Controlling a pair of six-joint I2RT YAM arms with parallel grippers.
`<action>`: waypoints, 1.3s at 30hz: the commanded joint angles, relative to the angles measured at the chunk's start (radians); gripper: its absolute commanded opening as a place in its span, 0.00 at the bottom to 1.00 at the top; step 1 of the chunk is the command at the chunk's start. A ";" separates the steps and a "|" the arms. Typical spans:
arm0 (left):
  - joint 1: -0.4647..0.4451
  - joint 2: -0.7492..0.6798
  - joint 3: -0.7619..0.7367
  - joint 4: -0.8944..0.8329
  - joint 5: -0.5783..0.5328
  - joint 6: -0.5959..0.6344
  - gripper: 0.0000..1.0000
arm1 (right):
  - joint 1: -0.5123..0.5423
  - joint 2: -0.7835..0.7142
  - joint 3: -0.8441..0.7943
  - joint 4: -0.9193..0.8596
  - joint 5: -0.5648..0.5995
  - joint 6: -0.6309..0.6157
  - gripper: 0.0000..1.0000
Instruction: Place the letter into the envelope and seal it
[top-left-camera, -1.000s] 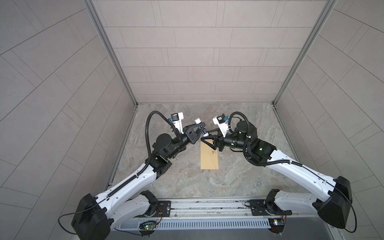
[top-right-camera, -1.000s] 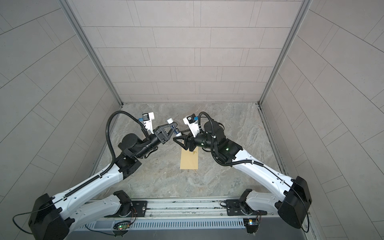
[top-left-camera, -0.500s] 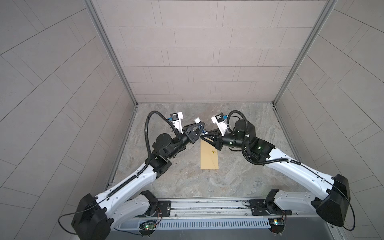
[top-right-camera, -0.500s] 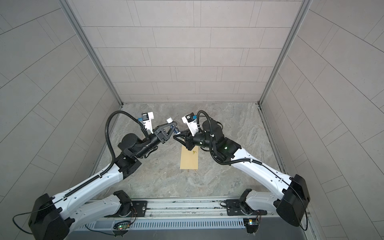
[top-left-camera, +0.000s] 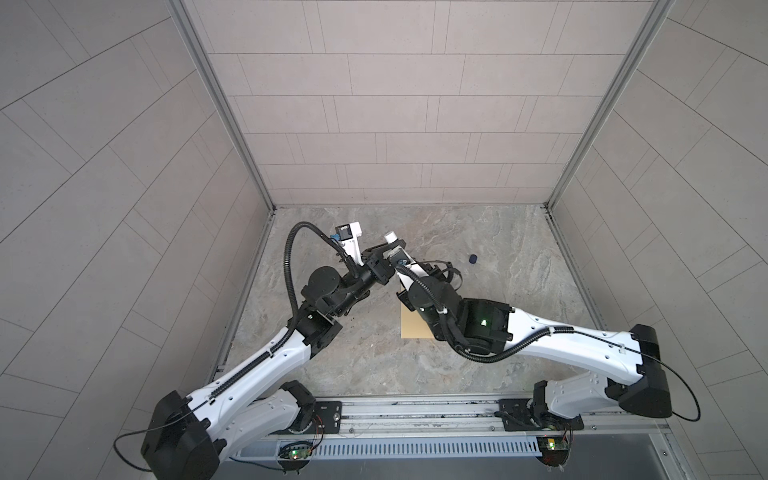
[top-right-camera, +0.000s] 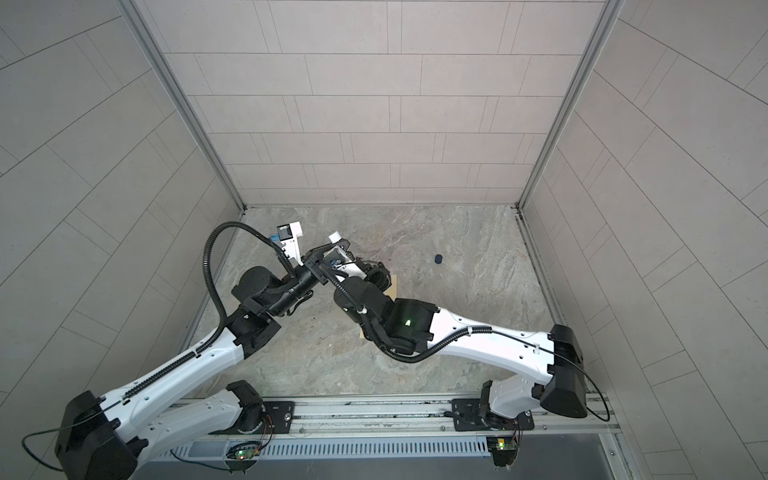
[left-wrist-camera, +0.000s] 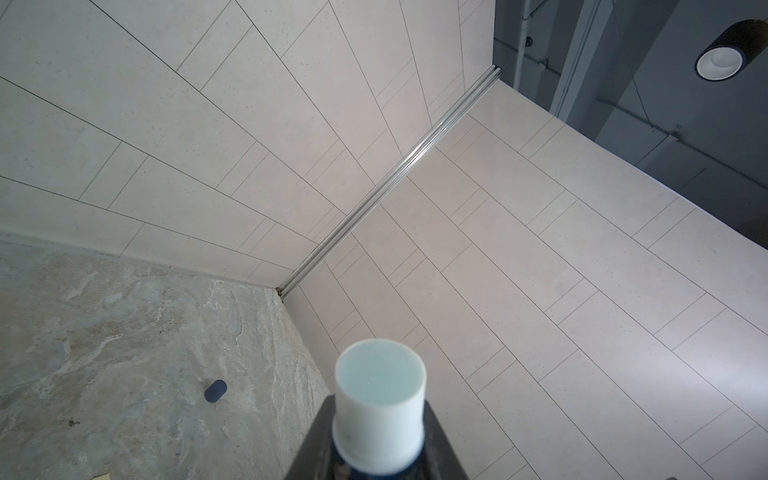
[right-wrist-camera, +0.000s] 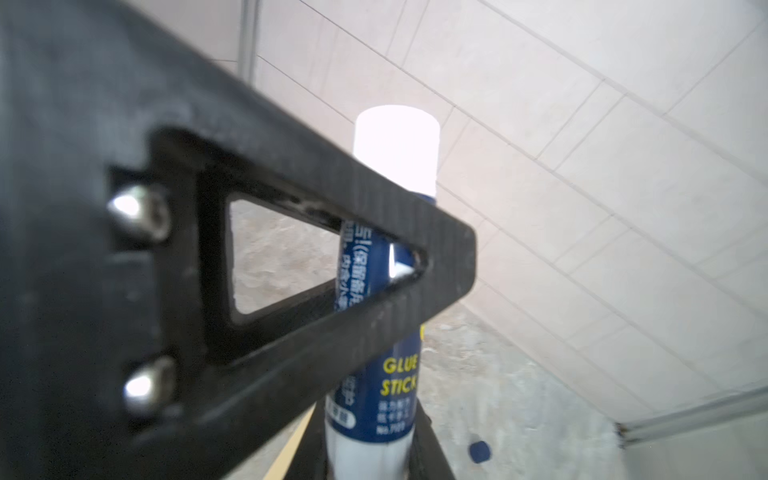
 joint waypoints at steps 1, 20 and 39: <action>0.000 0.027 0.002 -0.090 -0.007 0.049 0.00 | 0.059 -0.008 0.009 0.105 0.060 -0.160 0.10; -0.001 -0.081 -0.054 -0.102 0.059 0.726 0.00 | -0.399 -0.489 -0.296 0.042 -0.977 0.246 0.64; -0.038 -0.093 -0.129 -0.061 0.092 1.048 0.00 | -0.430 -0.346 -0.142 -0.076 -1.147 0.376 0.66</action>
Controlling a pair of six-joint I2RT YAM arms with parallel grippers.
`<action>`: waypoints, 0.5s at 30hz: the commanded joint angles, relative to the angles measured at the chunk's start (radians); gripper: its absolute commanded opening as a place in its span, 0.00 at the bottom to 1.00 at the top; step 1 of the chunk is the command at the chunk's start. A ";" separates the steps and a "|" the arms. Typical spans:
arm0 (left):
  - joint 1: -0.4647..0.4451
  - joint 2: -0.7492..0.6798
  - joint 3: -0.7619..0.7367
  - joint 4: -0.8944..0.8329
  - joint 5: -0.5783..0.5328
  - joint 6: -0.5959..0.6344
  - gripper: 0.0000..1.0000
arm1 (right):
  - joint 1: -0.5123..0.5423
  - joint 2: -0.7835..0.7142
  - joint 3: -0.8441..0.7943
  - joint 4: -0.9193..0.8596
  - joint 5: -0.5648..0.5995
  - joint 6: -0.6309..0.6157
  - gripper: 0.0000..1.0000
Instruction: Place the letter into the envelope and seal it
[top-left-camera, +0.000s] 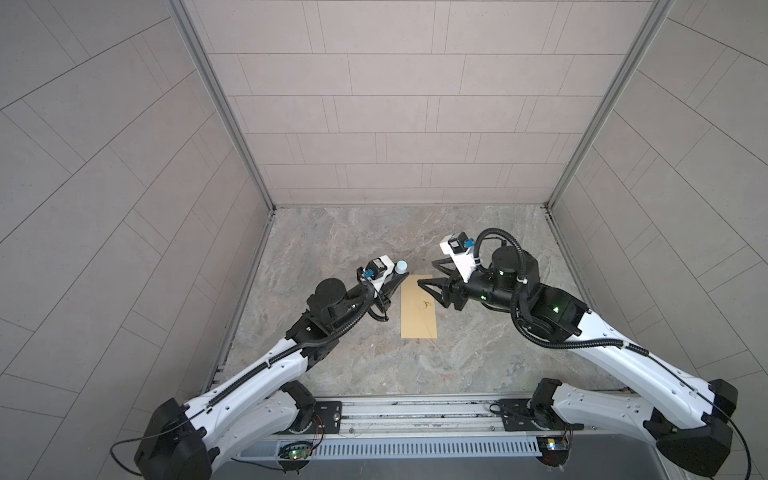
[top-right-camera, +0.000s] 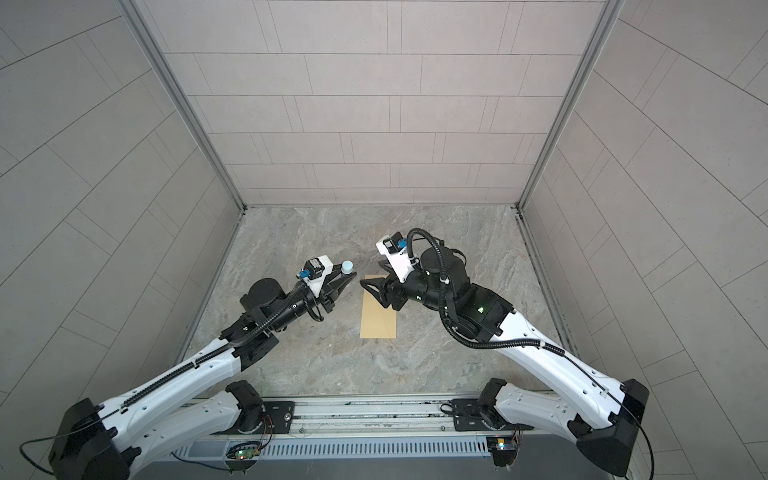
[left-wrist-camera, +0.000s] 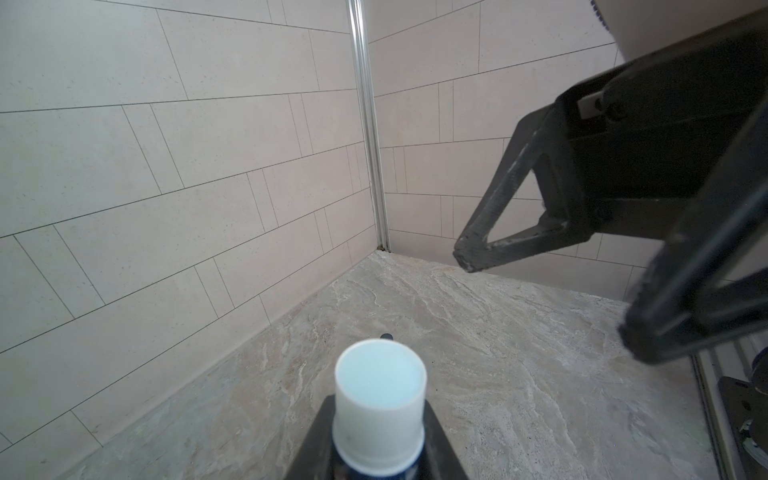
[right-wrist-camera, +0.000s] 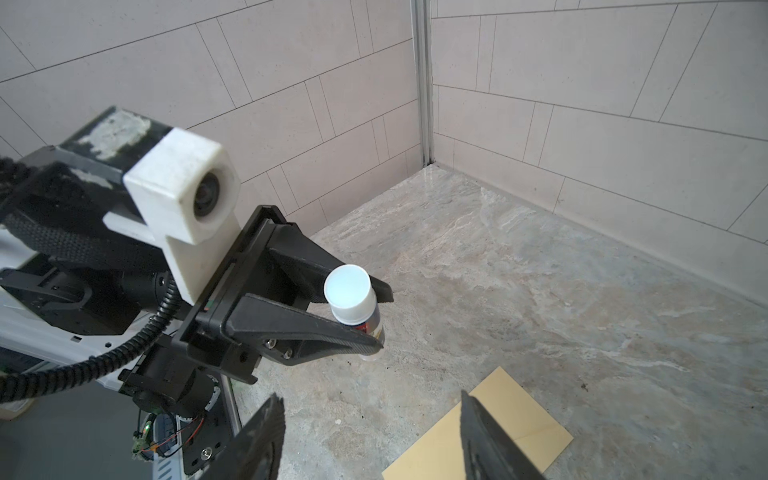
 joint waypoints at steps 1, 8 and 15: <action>-0.011 -0.012 -0.006 0.053 0.015 0.042 0.00 | 0.006 0.029 0.047 0.004 -0.003 0.072 0.66; -0.018 -0.007 0.001 0.040 0.009 0.035 0.00 | 0.064 0.125 0.130 -0.028 0.063 0.081 0.67; -0.019 -0.014 0.002 0.032 0.012 0.031 0.00 | 0.111 0.201 0.199 -0.069 0.144 0.066 0.62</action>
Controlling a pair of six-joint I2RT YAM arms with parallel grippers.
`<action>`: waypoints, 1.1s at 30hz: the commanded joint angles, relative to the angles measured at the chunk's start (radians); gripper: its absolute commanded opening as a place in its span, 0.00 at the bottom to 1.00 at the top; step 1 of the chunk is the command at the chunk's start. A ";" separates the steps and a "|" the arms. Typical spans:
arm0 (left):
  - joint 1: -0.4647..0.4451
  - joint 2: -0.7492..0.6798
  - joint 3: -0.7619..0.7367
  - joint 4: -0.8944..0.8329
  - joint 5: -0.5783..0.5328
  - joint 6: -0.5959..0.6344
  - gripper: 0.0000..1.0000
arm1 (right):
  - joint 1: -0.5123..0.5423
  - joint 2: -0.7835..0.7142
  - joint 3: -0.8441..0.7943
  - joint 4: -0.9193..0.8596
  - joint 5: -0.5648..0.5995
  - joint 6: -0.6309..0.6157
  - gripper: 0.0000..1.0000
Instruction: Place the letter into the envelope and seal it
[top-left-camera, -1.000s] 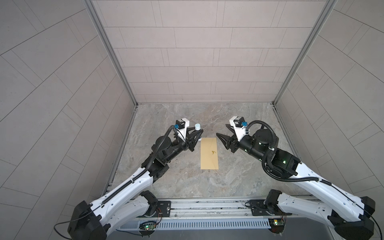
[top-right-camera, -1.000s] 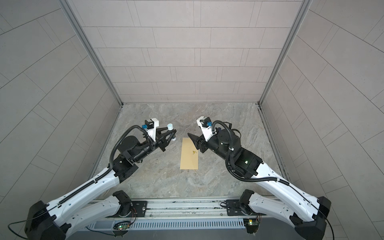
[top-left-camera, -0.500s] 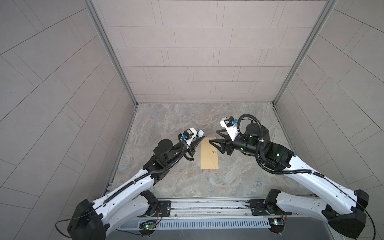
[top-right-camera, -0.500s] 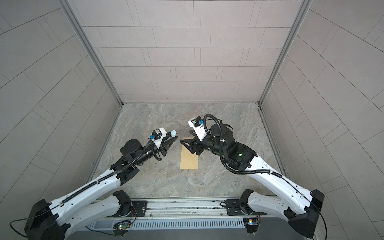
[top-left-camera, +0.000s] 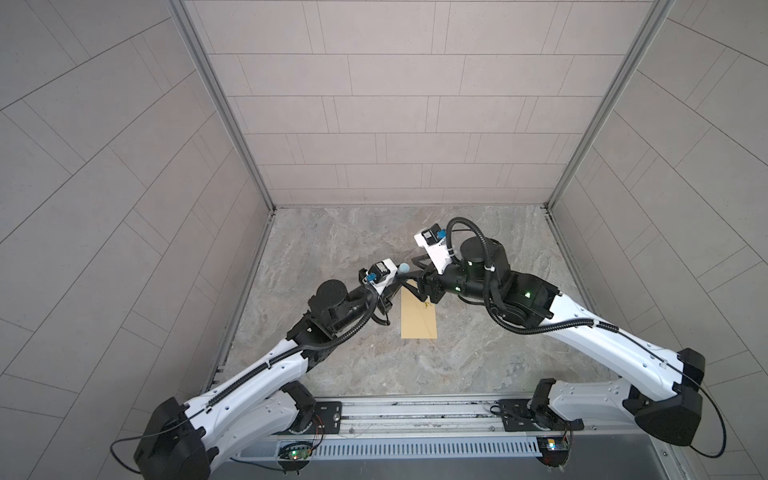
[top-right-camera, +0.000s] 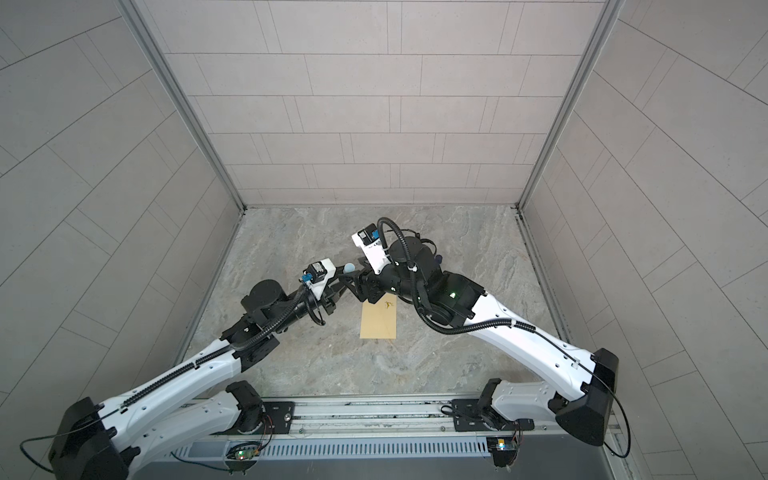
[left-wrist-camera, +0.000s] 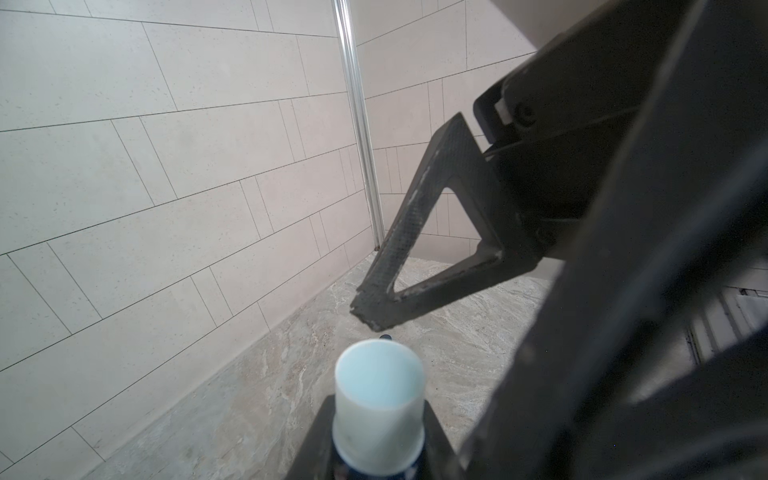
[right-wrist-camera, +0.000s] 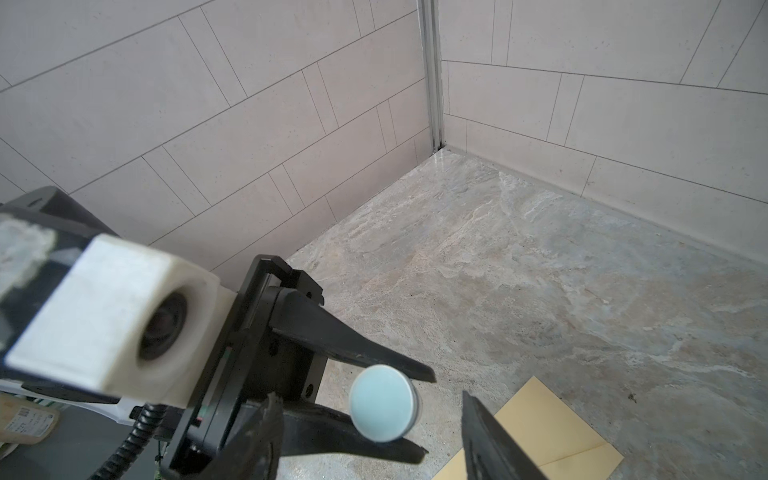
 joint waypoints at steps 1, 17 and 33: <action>-0.005 -0.014 0.003 0.030 0.014 0.004 0.00 | 0.014 0.018 0.037 -0.033 0.056 0.001 0.60; -0.006 -0.015 0.006 0.024 0.021 -0.018 0.00 | 0.019 0.054 0.055 -0.036 0.079 0.026 0.20; -0.006 -0.001 0.005 0.007 0.018 -0.064 0.52 | -0.022 -0.010 0.048 -0.040 0.058 0.072 0.08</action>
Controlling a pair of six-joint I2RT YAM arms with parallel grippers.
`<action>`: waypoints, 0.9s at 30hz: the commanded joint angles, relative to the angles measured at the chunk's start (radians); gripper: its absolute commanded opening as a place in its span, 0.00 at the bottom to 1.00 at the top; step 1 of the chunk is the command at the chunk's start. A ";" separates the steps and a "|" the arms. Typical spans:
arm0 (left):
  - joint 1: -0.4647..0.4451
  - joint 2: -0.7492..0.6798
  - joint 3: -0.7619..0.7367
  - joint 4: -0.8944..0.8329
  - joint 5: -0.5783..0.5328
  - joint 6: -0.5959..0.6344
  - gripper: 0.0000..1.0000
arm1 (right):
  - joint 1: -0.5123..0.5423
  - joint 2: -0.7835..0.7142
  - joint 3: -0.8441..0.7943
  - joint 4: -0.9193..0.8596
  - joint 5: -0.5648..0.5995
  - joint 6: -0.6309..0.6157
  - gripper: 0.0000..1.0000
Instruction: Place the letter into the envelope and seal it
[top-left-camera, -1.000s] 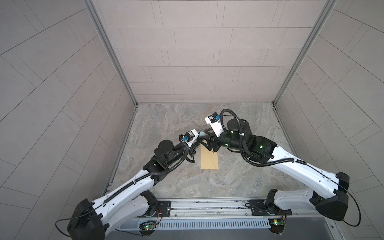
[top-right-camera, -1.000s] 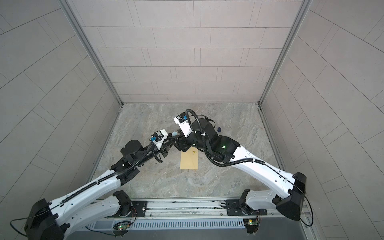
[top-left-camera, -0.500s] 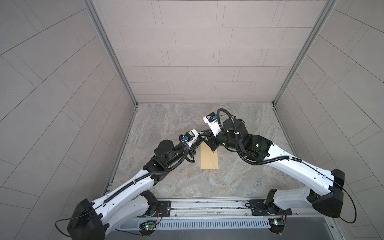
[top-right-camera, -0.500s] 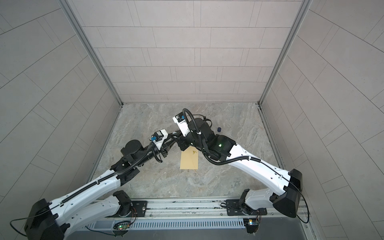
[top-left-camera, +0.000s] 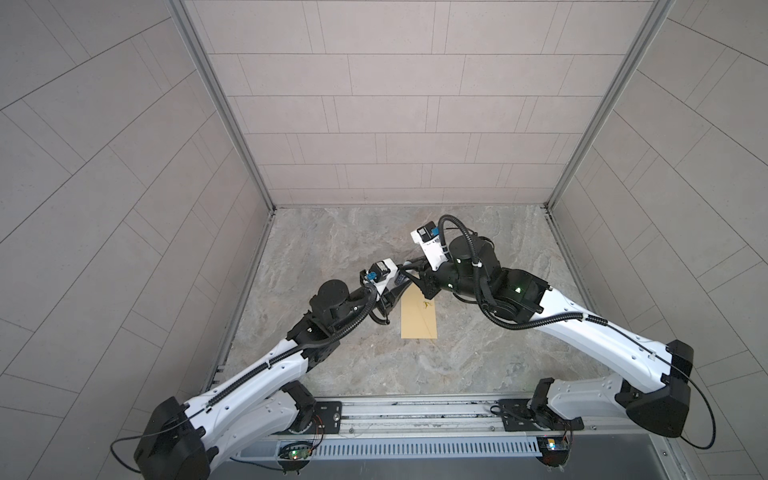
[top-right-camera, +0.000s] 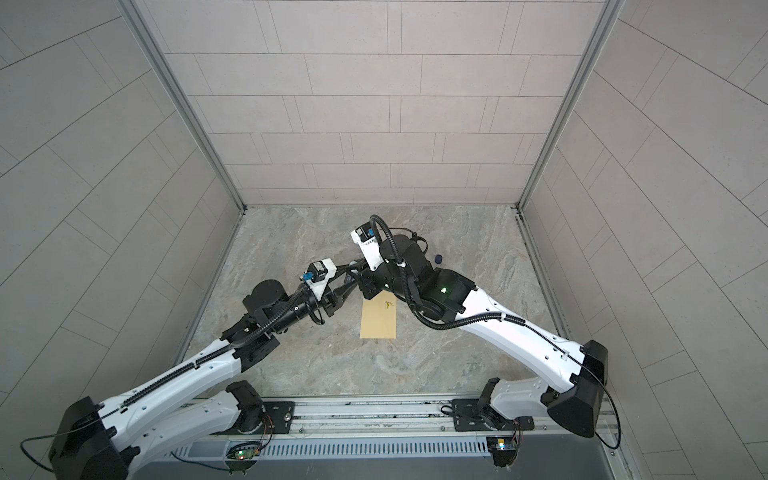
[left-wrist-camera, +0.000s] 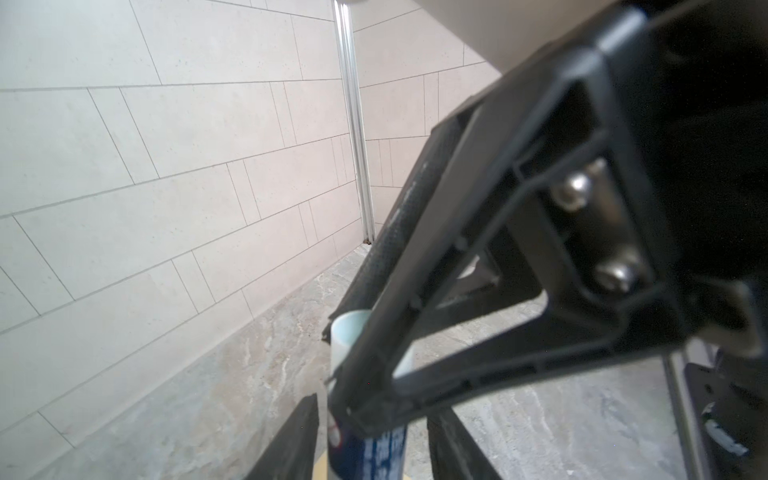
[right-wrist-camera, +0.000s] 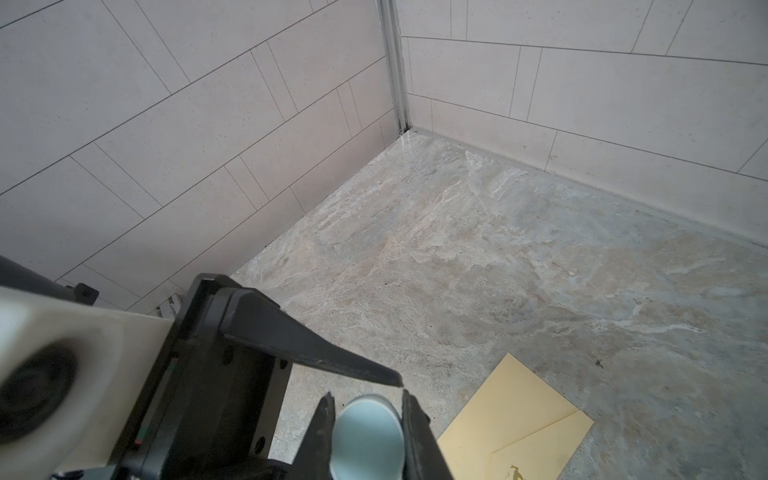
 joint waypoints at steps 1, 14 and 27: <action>-0.005 0.001 0.005 0.032 0.005 -0.004 0.52 | -0.009 -0.040 0.019 0.007 -0.031 0.031 0.08; -0.007 0.016 0.009 0.017 -0.005 0.000 0.03 | -0.022 -0.024 0.039 -0.015 -0.108 0.056 0.25; -0.006 -0.008 0.008 -0.012 -0.022 0.016 0.00 | -0.376 -0.054 0.061 -0.245 0.066 0.006 0.66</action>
